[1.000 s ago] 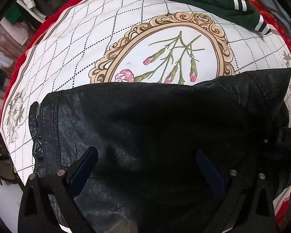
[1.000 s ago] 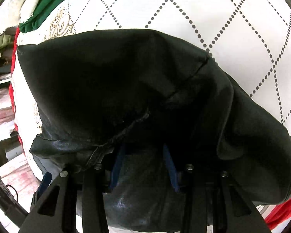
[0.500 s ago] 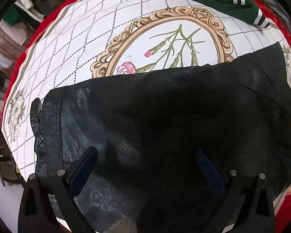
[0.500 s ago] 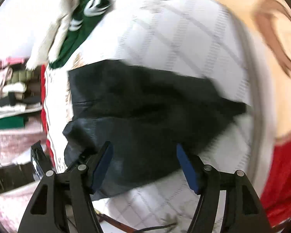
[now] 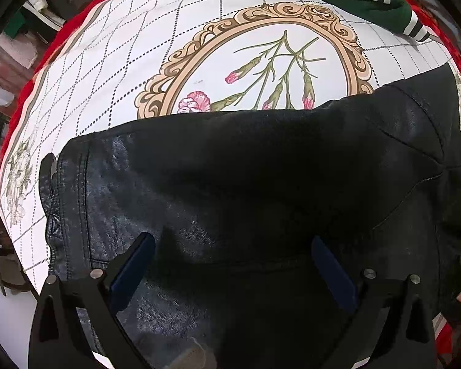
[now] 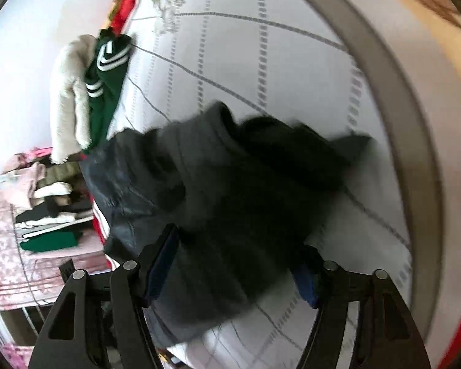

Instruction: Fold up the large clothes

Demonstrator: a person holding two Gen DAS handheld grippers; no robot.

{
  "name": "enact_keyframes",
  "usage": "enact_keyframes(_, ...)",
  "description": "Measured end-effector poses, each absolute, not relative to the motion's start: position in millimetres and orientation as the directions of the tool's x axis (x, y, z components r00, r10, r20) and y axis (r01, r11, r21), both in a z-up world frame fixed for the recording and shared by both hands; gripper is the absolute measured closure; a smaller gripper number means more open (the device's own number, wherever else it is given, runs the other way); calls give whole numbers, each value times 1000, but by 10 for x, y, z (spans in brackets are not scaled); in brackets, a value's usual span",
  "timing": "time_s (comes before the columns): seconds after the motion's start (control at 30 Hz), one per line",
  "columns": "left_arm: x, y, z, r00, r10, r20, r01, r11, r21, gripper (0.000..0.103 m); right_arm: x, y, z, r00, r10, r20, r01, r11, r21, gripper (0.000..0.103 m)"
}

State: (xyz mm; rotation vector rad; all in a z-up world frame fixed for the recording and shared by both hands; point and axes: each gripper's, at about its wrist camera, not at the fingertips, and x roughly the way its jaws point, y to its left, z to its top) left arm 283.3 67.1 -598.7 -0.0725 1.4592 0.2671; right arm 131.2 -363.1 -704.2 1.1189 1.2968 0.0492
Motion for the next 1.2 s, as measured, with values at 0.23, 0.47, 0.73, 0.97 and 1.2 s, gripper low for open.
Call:
enact_keyframes(0.23,2893,850,-6090,77,77,-994,-232,971,57,0,1504,-3696,-7152,504,647,-573,506,317,803,26)
enact_keyframes(0.47,3011,990,-6161,68,58,-996,-220,975,42,0,1681,-3712,-7464,595,734,-327,422,61,904,27)
enact_keyframes(0.73,3168,953,-6195,84,86,-993,-191,979,69,0,2082,-3445,-7133,537,662,-523,456,293,840,77)
enact_keyframes(0.97,3532,639,-6224,122,46,-992,-124,992,31,0,2197,-3338,-6240,610,608,-509,352,368,861,80)
enact_keyframes(1.2,4003,350,-6354,156,-109,-982,-87,989,-123,0,2477,-3252,-5623,610,566,-554,246,530,812,80)
